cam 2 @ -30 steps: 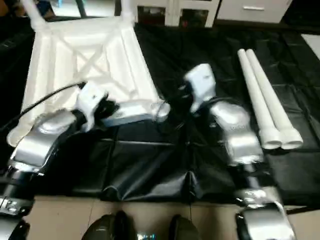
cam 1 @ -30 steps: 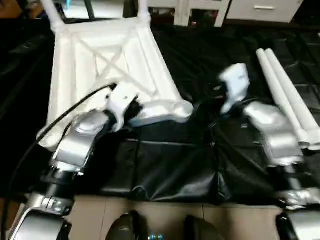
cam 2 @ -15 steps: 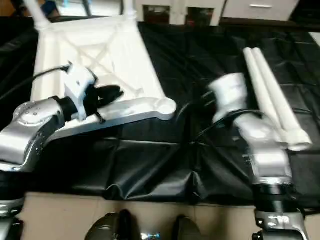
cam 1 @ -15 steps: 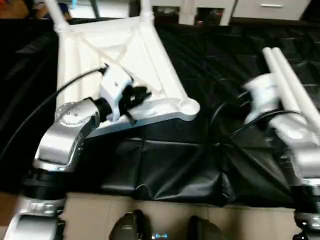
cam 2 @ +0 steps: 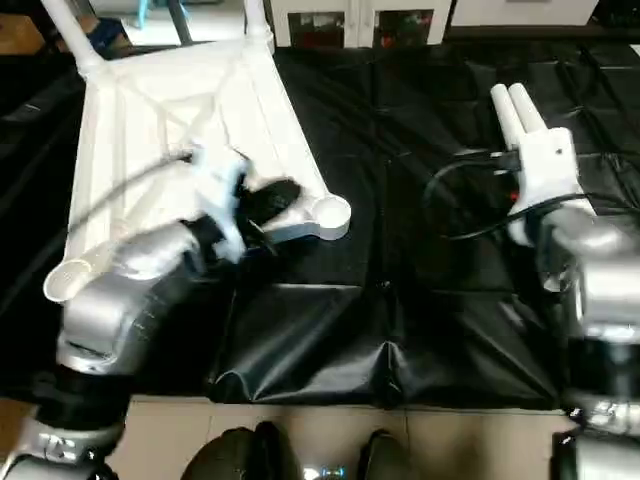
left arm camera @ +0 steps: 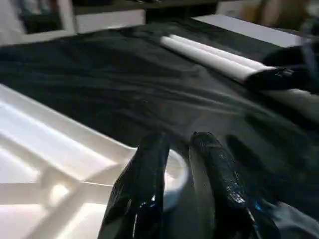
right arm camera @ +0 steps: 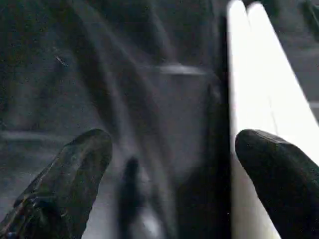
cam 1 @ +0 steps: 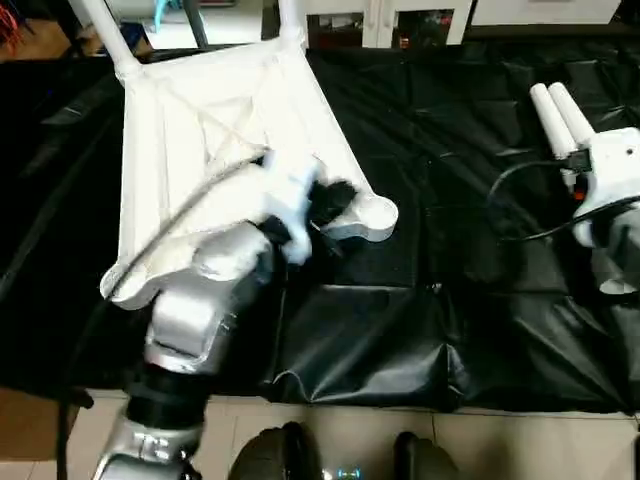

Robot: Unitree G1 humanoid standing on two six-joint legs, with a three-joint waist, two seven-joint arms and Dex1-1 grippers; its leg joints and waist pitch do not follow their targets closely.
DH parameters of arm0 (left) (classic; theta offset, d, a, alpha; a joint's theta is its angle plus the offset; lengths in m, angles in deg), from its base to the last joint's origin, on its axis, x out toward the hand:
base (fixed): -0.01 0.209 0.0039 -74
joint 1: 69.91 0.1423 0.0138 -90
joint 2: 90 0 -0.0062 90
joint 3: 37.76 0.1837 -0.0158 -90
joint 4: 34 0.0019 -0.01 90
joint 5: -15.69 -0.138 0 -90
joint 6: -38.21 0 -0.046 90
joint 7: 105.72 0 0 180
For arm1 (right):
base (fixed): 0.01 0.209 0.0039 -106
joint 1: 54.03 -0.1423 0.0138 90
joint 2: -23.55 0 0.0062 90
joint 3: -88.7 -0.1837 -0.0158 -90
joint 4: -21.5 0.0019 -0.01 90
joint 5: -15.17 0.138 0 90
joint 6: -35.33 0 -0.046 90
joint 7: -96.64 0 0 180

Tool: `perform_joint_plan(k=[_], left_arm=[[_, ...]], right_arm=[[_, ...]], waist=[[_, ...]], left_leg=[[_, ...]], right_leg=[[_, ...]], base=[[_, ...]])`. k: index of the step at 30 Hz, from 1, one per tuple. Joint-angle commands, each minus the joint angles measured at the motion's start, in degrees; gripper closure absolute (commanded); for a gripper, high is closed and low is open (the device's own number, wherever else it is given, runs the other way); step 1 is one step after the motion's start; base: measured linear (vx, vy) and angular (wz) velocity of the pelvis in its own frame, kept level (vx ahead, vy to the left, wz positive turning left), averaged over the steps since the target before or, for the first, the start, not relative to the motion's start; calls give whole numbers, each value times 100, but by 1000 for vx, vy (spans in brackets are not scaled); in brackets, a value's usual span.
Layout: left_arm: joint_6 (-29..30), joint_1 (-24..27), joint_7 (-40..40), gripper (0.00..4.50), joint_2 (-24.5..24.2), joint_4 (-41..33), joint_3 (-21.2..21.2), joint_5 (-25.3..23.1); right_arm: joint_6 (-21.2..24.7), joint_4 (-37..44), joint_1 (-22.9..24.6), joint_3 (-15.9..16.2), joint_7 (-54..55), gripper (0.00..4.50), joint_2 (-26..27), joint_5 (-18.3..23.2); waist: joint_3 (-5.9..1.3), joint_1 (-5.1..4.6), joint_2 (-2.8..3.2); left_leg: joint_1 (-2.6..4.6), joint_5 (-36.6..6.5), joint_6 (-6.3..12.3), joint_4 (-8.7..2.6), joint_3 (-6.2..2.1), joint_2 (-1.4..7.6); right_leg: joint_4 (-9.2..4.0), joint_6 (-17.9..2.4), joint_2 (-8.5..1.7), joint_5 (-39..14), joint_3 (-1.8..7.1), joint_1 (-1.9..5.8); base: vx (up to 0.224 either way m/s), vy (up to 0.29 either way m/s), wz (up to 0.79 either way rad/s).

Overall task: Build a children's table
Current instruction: Pick table leg

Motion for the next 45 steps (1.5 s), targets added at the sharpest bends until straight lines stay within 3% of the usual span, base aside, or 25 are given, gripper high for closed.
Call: perform_joint_plan(k=[1,3,4,7,11,13,21,24,32,45], left_arm=[[318,94,354,347,-168,-419,103,314],[416,118,468,347,-228,-516,120,419],[590,162,757,347,-382,-720,154,642],[724,197,1137,347,-642,-976,214,904],[803,215,1311,347,-839,-1144,257,978],[854,218,1304,347,-858,-1184,238,1004],[932,173,1292,347,-986,-1204,203,1093],[936,166,1304,347,-1027,-1201,204,1093],[912,133,1227,347,-1039,-1187,237,1086],[889,78,1095,347,-1001,-1160,160,1131]], right_arm=[[298,-440,-275,108,-89,5,-188,-56],[378,-616,-387,87,-99,5,-224,-26],[447,-1075,-634,138,-175,5,-310,-4],[388,-1682,-925,267,-362,5,-368,-58],[268,-2295,-1257,449,-343,5,-440,-333],[289,-2507,-1364,512,-395,5,-472,-361],[316,-3537,-1803,640,-455,5,-603,-507],[210,-3864,-1968,555,-442,5,-651,-506],[139,-4619,-2141,616,-765,5,-697,-521],[-278,-5191,-2300,485,-711,120,-716,-544]], waist=[[-583,13,-177],[-570,-4,-160],[-552,-11,-201],[-537,-12,-186],[-537,-31,-225],[-525,-25,-204],[-514,-38,-222],[-550,-41,-218],[-540,-43,-233],[-503,-38,-217]], left_leg=[[218,-570,765,-293,-230,329],[237,-595,776,-279,-210,324],[232,-632,781,-291,-201,328],[247,-742,704,-282,-206,326],[255,-770,651,-283,-188,326],[266,-860,615,-285,-185,331],[250,-990,530,-279,-189,321],[238,-820,595,-261,-194,320],[223,-793,705,-246,-186,329],[240,-1171,513,-274,-191,334]], right_leg=[[-340,-1521,-221,-450,155,382],[-346,-1566,-198,-534,158,354],[-368,-1546,-193,-570,160,351],[-350,-1581,-200,-775,155,339],[-343,-1554,-185,-802,161,322],[-358,-1545,-187,-896,169,319],[-368,-1518,-195,-1027,172,326],[-321,-1599,-186,-759,162,340],[-314,-1683,-186,-663,156,345],[-358,-1577,-192,-1138,151,313]], base=[[0,0,0],[0,0,0],[0,0,0],[0,0,0],[0,0,0],[0,0,0],[0,0,0],[0,0,0],[0,0,0],[0,0,0]])
